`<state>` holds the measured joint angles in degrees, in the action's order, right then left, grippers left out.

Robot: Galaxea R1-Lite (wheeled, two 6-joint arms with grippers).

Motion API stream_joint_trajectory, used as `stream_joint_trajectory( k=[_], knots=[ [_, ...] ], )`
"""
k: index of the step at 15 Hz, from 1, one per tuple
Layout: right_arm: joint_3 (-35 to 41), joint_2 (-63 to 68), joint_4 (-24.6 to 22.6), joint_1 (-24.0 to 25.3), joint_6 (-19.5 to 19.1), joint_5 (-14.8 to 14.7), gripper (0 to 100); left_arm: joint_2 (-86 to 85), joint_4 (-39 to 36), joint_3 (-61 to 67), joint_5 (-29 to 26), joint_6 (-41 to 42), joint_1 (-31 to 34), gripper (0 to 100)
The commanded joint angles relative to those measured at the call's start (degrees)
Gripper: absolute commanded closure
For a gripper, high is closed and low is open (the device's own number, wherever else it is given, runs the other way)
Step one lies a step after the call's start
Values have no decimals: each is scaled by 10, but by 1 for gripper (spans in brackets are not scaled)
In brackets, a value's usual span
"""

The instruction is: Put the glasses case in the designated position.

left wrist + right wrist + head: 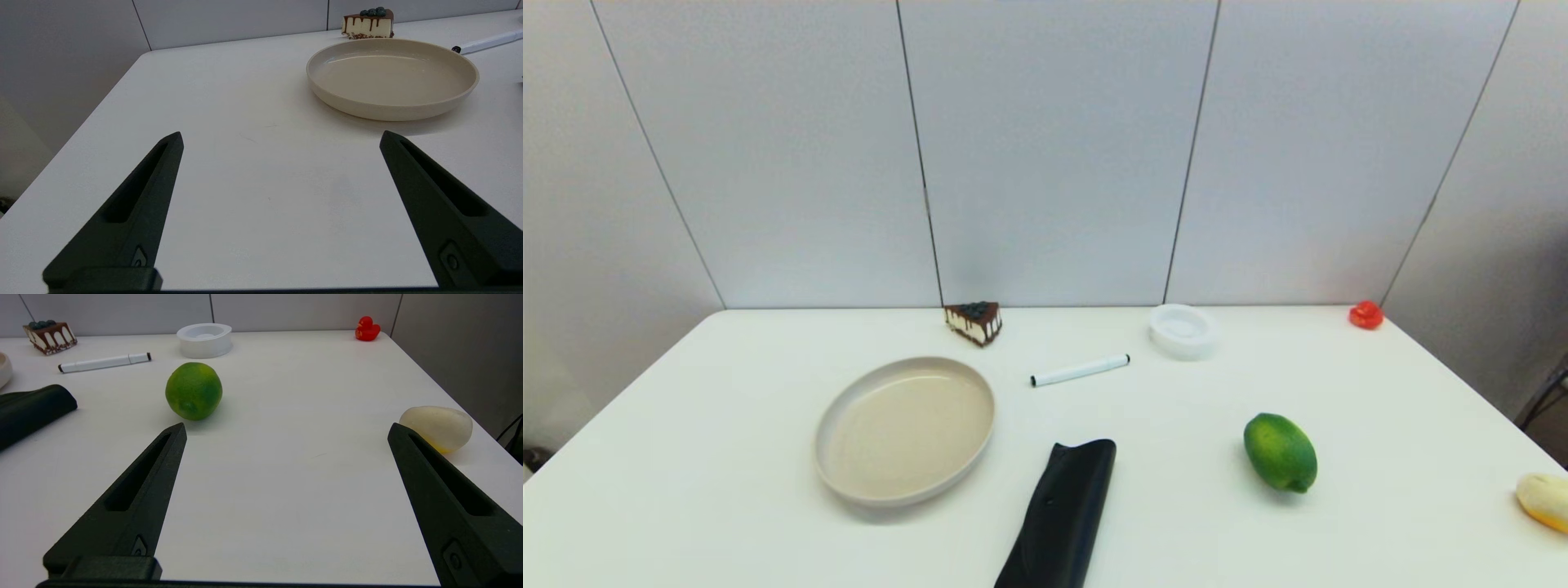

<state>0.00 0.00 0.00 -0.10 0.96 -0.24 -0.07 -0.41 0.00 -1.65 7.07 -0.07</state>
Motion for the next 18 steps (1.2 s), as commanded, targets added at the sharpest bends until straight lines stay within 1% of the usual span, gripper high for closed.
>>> stream_joint_trajectory(
  k=[1,11,13,14,16,18],
  knots=[
    [0,1,0,0,0,0,0,1,0,0,0,0,0,0],
    [0,0,0,0,0,0,0,1,-1,0,-1,13,0,0],
    [0,0,0,0,0,0,0,24,-3,0,0,5,0,0],
    [0,0,0,0,0,0,0,59,-33,-18,15,10,0,0],
    [0,0,0,0,0,0,0,118,-127,-33,40,36,-2,0],
    [0,1,0,0,0,0,0,174,-228,-36,45,54,-17,0]
  ],
)
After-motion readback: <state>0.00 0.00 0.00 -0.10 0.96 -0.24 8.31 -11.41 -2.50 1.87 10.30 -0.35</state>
